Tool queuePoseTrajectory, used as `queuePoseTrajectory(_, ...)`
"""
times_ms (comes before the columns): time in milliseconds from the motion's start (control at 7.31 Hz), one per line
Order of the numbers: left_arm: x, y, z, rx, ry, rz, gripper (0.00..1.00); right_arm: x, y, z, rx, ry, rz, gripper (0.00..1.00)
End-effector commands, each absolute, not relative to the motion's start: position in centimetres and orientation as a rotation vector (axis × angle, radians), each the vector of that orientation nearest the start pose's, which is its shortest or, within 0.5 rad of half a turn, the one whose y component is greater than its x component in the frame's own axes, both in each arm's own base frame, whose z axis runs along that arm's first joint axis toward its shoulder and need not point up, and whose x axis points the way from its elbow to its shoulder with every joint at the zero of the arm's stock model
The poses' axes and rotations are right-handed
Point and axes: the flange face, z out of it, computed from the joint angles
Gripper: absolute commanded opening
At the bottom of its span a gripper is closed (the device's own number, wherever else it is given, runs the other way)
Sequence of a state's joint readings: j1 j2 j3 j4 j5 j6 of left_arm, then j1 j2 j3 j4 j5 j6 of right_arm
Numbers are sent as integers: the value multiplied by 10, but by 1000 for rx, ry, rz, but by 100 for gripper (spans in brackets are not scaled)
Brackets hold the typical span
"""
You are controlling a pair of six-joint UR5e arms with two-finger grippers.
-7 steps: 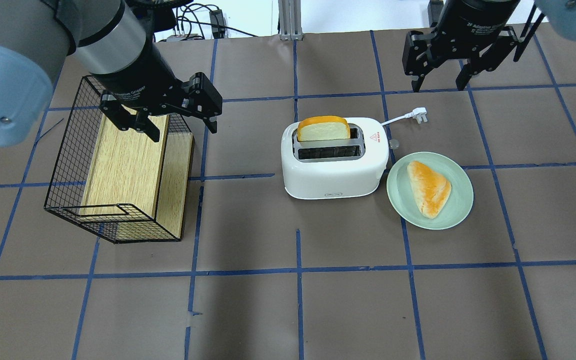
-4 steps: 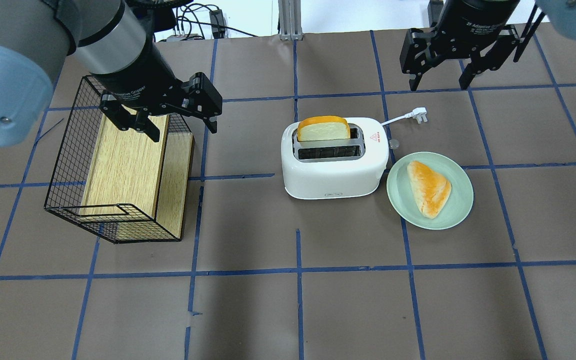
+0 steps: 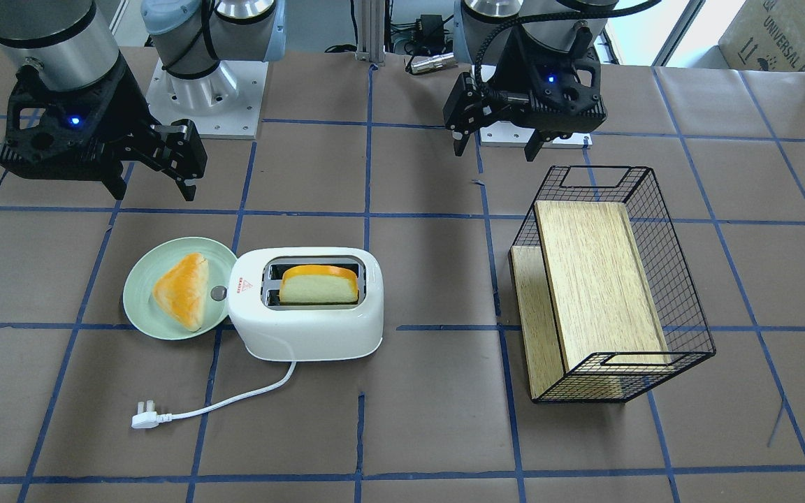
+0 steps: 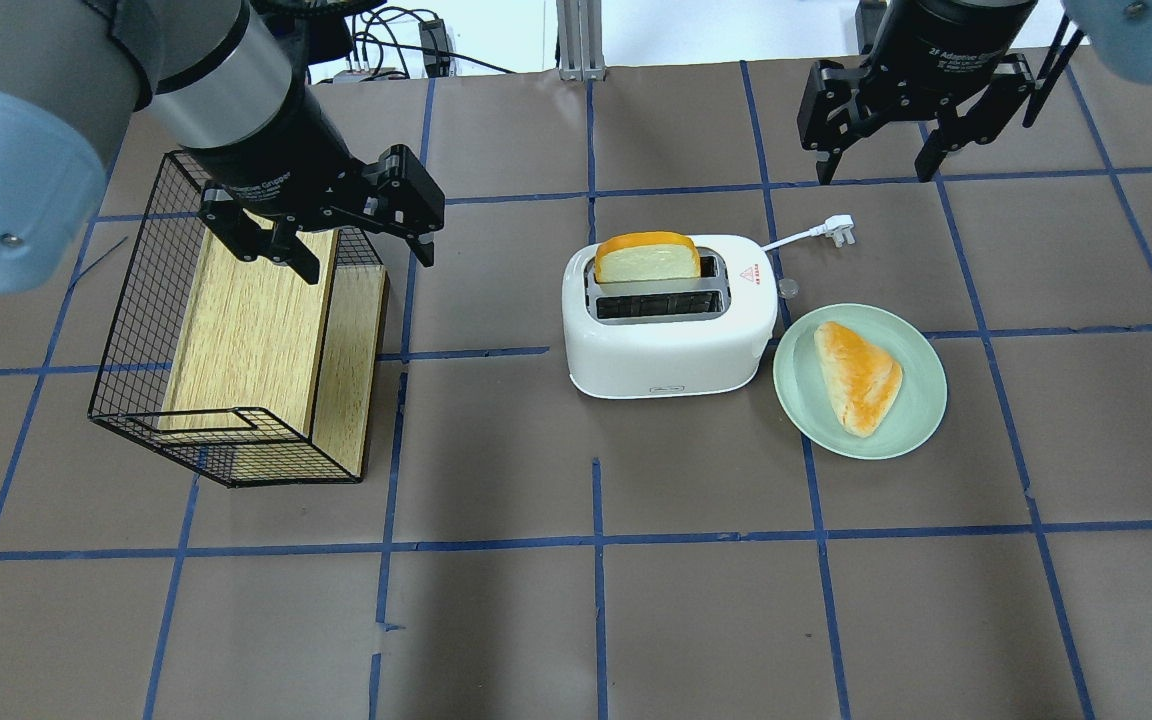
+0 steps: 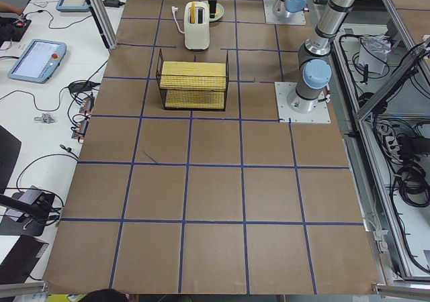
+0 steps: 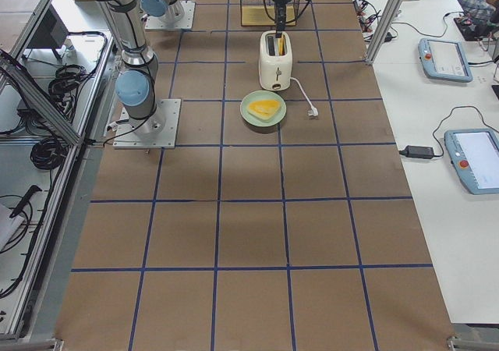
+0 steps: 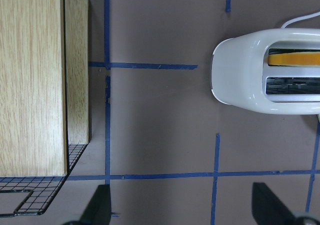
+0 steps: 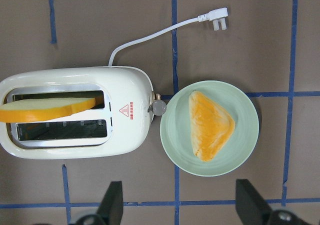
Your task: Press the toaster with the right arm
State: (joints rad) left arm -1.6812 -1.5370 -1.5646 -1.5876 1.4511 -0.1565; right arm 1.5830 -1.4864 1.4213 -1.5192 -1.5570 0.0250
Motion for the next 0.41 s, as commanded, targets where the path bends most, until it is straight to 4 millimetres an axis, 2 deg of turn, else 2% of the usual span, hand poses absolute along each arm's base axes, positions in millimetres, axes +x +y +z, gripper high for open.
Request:
queuePoseTrajectory(0, -197, -461, 506, -73, 3262, -11, 100, 141, -527, 511, 12, 3132, -14, 82)
queuePoseTrajectory(274, -197, -461, 506, -73, 3262, -11, 100, 140, -527, 510, 0, 3132, -9, 82)
